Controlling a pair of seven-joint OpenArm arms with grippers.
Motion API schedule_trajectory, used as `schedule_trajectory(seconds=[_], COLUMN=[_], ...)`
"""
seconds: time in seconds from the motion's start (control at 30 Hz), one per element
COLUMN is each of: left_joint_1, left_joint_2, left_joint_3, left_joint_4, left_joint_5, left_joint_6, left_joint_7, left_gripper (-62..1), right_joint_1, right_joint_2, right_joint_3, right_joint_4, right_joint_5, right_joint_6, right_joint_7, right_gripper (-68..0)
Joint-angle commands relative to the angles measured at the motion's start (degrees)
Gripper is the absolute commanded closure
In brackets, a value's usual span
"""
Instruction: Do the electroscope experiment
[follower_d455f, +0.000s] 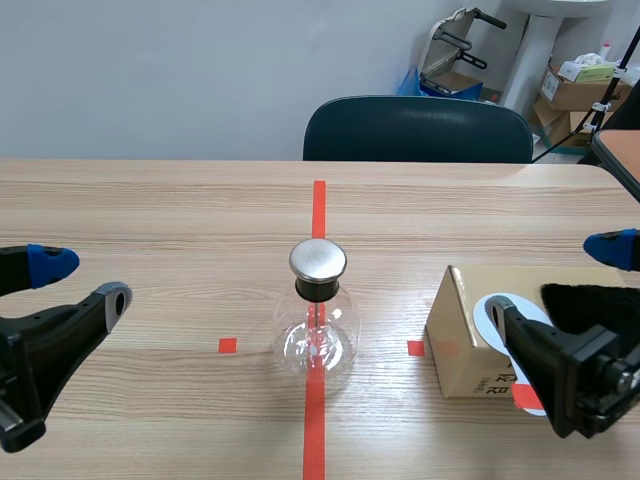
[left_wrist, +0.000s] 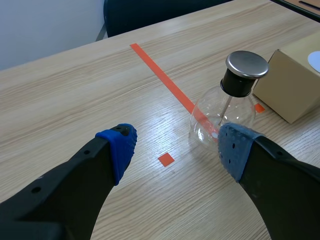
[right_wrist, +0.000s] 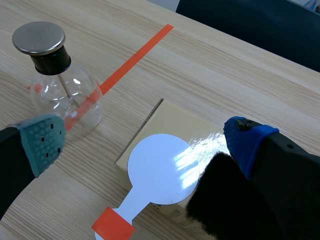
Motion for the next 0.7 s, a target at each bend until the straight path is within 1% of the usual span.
schedule_trajectory(seconds=[0.0,0.4,0.53,0.67], left_joint_1=[0.15,0.15,0.15,0.15], left_joint_2=[-0.81,-0.81,-0.81,-0.81], left_joint_3=[-0.26,-0.26,-0.26,-0.26], left_joint_4=[0.92,0.92,0.92,0.92], left_joint_5=[-0.2,-0.17,-0.17,-0.17], left_joint_6=[-0.15,-0.15,-0.15,-0.15], left_joint_7=[-0.31,-0.15,-0.15,-0.15], left_gripper=[-37.5,-37.5,-37.5,-37.5], right_joint_1=[0.63,0.66,0.66,0.63], right_joint_2=[0.09,0.09,0.11,0.09], right_joint_3=[0.11,0.13,0.15,0.11], right_joint_4=[0.94,0.94,0.94,0.94], right_joint_5=[-0.66,-1.01,-3.3,-3.28], right_joint_6=[-0.17,-0.44,-0.44,-0.37], right_joint_7=[-1.27,-0.66,-0.68,-0.5], right_gripper=[-67.9,-67.9,-67.9,-67.9])
